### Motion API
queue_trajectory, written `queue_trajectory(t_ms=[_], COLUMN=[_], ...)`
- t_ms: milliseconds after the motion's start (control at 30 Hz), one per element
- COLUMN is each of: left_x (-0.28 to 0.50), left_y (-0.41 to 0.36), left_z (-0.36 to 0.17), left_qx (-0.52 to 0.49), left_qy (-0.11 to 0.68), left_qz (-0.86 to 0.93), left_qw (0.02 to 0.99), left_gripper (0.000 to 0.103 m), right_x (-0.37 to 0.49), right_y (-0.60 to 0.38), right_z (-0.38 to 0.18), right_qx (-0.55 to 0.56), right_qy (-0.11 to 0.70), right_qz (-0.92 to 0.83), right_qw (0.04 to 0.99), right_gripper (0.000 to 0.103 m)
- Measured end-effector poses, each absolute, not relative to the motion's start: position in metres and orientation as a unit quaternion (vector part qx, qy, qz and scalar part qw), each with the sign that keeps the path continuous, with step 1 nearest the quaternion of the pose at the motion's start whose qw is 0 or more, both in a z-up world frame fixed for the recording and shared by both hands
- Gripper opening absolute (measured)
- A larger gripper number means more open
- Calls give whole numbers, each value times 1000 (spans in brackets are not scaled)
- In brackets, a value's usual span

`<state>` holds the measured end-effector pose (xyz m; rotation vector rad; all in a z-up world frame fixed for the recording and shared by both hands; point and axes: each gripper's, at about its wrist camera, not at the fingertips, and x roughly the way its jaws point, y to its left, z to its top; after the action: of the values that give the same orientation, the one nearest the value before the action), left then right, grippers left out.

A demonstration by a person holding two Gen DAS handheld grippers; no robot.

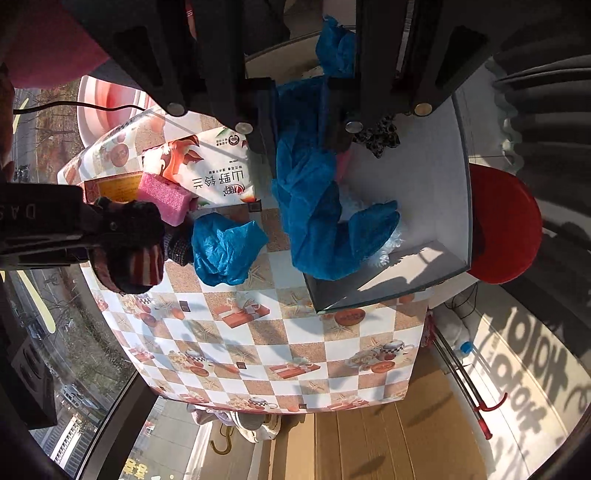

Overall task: Organize soft objects
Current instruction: 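Carry the blue bag with left tool while right tool carries the knit hat over the box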

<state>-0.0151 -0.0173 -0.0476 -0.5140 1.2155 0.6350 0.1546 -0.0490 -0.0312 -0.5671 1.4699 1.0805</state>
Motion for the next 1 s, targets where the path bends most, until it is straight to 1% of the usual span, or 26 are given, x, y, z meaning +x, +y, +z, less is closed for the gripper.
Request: queue_trajectory(t_ms=[200, 433, 567, 700, 1000], left_x=[-58, -77, -80, -81, -81], left_y=[-22, -17, -19, -17, -17], left_z=[-47, -47, -49, -54, -63], left_qx=[-248, -269, -269, -272, -280], left_qy=[545, 531, 536, 540, 551], left_qz=[318, 342, 342, 342, 337], left_qw=[735, 727, 724, 720, 710], left_gripper=[18, 18, 18, 18, 18], right_x=[106, 69, 53, 47, 47], right_y=[-13, 26, 27, 20, 19], right_z=[-21, -13, -24, -42, -45], right_qx=[-300, -334, -348, -361, -363], right_qy=[585, 551, 552, 569, 573], right_qz=[508, 543, 545, 536, 531], right_qw=[556, 539, 526, 509, 509], right_gripper=[50, 50, 50, 50, 50])
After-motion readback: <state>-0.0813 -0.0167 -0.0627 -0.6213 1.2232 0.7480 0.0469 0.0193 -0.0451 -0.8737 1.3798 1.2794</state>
